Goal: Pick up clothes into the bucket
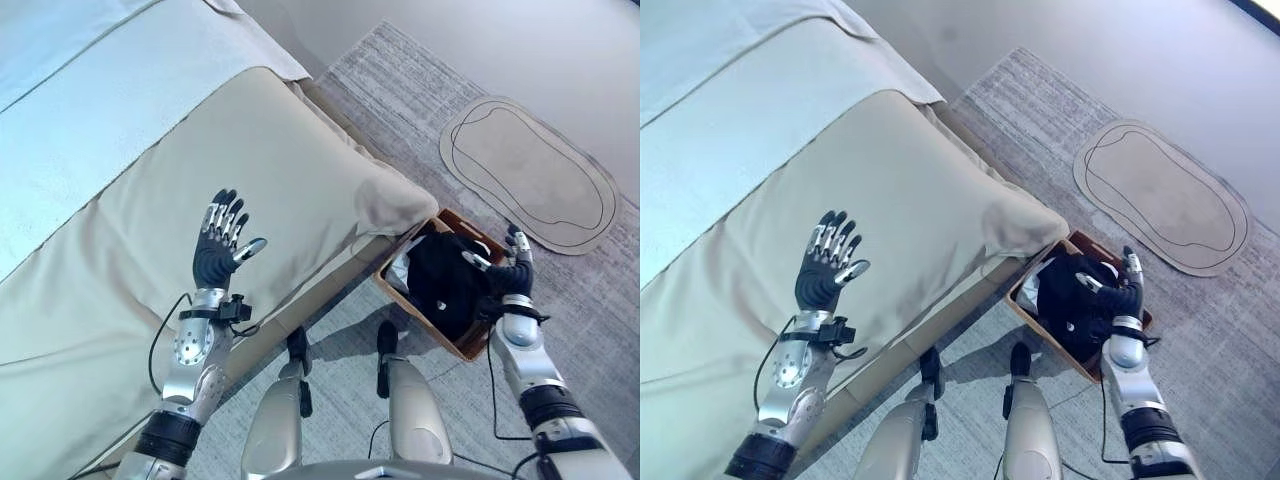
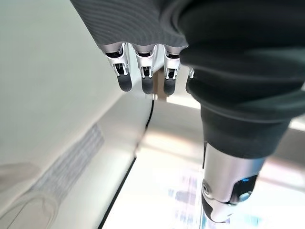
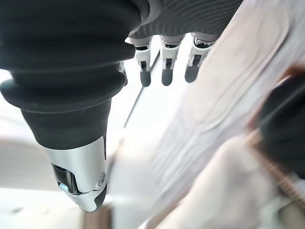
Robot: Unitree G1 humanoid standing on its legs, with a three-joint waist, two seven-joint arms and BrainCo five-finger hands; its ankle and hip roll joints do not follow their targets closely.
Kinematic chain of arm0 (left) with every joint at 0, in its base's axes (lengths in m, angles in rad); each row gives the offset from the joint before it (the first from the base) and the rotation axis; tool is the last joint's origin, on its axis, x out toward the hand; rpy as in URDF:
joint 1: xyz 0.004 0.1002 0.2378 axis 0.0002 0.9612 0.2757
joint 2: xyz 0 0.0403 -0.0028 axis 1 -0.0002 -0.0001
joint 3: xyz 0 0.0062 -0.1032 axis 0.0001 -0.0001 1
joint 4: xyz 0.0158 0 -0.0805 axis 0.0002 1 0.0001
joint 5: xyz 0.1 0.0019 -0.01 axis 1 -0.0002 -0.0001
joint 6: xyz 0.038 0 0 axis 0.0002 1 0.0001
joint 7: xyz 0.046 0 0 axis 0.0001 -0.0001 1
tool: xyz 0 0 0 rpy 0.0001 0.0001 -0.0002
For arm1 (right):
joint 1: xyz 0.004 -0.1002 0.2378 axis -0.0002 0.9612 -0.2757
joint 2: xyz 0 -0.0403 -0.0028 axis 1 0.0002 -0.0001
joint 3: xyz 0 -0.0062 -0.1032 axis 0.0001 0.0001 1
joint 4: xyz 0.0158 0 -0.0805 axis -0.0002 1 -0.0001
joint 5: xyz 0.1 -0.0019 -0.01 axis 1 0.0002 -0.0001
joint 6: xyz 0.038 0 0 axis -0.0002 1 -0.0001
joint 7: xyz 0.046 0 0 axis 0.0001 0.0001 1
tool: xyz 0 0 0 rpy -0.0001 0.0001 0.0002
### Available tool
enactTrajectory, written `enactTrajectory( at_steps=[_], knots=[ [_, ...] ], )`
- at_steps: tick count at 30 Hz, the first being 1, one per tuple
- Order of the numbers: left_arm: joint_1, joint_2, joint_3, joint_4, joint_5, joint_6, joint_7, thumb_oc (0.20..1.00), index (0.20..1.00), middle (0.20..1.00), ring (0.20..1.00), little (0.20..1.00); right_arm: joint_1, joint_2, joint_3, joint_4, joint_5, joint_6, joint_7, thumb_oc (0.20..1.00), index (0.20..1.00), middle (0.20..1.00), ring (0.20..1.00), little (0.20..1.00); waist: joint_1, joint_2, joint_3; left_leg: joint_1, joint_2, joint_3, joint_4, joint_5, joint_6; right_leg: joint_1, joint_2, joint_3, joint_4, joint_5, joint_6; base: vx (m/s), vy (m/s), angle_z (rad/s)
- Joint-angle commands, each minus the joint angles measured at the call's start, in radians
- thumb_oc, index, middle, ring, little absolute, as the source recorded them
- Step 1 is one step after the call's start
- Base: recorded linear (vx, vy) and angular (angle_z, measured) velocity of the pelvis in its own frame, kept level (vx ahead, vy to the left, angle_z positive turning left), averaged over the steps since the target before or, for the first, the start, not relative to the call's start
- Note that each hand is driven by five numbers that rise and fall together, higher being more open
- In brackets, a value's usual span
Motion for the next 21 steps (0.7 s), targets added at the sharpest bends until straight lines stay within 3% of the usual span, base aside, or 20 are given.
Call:
enactTrajectory(
  at_steps=[1,4,5,13,21],
  knots=[
    [-0.006,0.002,0.04,-0.017,-0.007,-0.038,-0.031,1.0,1.0,1.0,1.0,1.0,0.015,-0.012,0.001,-0.093,0.041,-0.066,0.028,1.0,1.0,1.0,1.0,1.0,-0.002,-0.023,-0.062,0.057,-0.014,-0.038,-0.055,-0.002,-0.013,0.063,-0.016,-0.025,-0.121,0.139,0.049,0.05,-0.015,0.18],
    [0.018,-0.005,0.057,-0.007,-0.022,-0.036,-0.053,1.0,1.0,1.0,1.0,1.0,0.051,-0.008,0.026,-0.144,0.02,-0.06,0.062,1.0,1.0,1.0,1.0,1.0,0.001,-0.03,-0.08,0.093,-0.012,-0.04,-0.061,-0.006,-0.013,0.105,-0.012,-0.032,-0.138,0.137,0.049,0.07,-0.002,0.07],
    [0.059,0.006,0.076,-0.02,0.053,-0.036,-0.044,1.0,1.0,1.0,1.0,1.0,0.089,-0.001,0.038,-0.182,0.002,-0.056,0.087,1.0,1.0,1.0,1.0,1.0,0.007,-0.039,-0.097,0.121,-0.009,-0.038,-0.06,-0.013,-0.012,0.139,-0.012,-0.038,-0.152,0.137,0.05,0.06,0.004,0.15],
    [0.109,-0.005,0.076,-0.001,0.207,-0.03,0.001,1.0,1.0,1.0,1.0,1.0,0.182,0.1,0.08,-0.201,0.059,-0.059,0.129,1.0,1.0,1.0,1.0,1.0,0.031,-0.063,-0.188,0.216,0.0,-0.025,-0.072,-0.037,-0.019,0.264,0.0,-0.06,-0.241,0.153,0.057,0.05,0.019,0.02],
    [0.119,-0.032,0.042,0.016,0.189,-0.014,-0.015,1.0,1.0,1.0,1.0,1.0,0.21,0.122,0.161,-0.178,0.075,-0.037,0.175,1.0,1.0,1.0,1.0,1.0,0.053,-0.08,-0.225,0.27,-0.006,-0.026,-0.069,-0.057,-0.009,0.328,0.0,-0.063,-0.255,0.147,0.057,0.02,0.029,0.0]
  ],
)
